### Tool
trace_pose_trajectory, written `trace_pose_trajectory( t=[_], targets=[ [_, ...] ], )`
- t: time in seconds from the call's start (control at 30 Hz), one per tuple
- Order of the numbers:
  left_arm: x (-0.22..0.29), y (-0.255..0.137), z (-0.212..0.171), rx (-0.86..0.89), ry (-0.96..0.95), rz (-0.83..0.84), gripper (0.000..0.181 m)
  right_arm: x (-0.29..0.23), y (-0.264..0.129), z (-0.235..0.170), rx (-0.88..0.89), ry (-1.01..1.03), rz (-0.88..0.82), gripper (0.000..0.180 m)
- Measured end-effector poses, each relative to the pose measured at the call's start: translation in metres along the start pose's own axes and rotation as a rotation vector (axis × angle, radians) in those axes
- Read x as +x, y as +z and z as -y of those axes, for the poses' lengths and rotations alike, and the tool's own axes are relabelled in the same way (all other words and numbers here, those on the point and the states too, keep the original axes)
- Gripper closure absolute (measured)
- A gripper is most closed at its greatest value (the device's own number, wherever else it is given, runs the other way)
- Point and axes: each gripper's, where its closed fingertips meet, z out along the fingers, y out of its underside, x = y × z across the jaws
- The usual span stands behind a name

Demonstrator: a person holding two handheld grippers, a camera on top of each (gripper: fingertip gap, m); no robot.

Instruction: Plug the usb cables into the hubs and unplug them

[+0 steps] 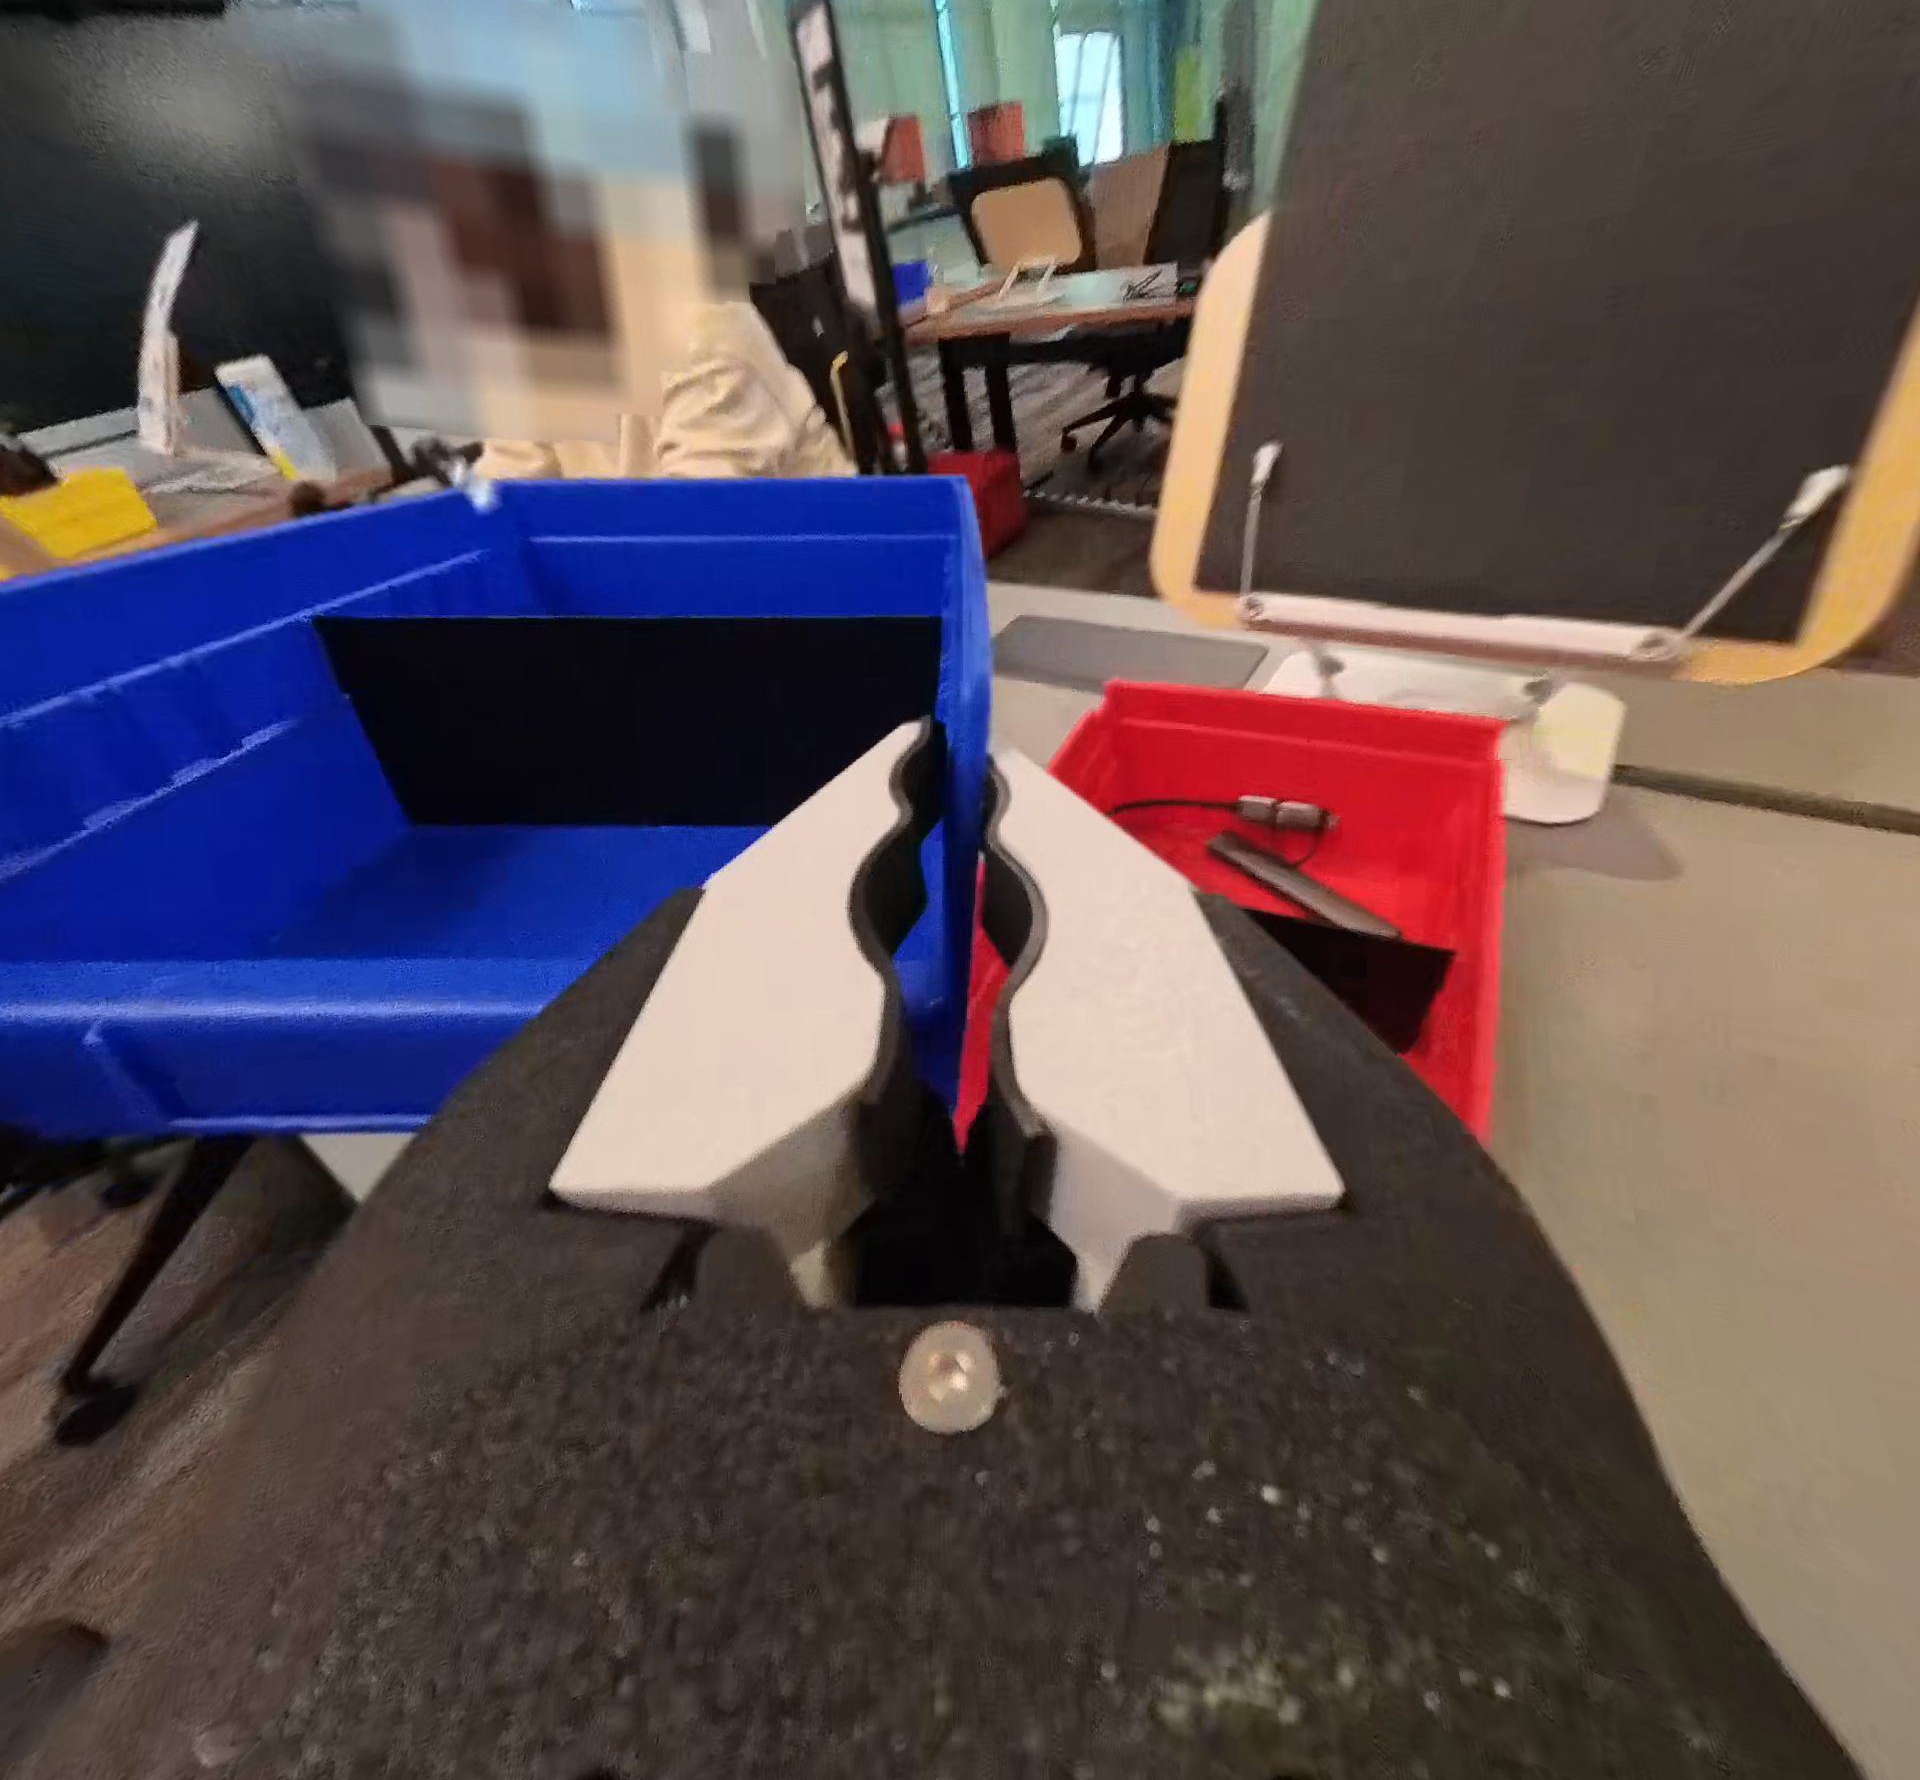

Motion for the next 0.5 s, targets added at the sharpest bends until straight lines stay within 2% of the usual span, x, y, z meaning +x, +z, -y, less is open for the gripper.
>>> trace_pose_trajectory(
  t=[0.13,0.27,0.37,0.5],
  targets=[
    [0.065,0.041,0.046,0.098,-0.014,-0.13,0.177,0.081,-0.051,0.048,0.11,0.008,-0.165,0.179],
    [0.164,0.092,0.064,0.12,-0.056,-0.3,0.177,0.187,-0.107,0.066,0.155,0.015,-0.375,0.179],
    [0.248,0.127,0.05,0.073,-0.134,-0.434,0.177,0.264,-0.145,0.056,0.14,0.015,-0.508,0.179],
    [0.356,0.158,-0.007,-0.089,-0.212,-0.551,0.177,0.352,-0.176,0.012,0.03,-0.015,-0.653,0.178]
  ],
)
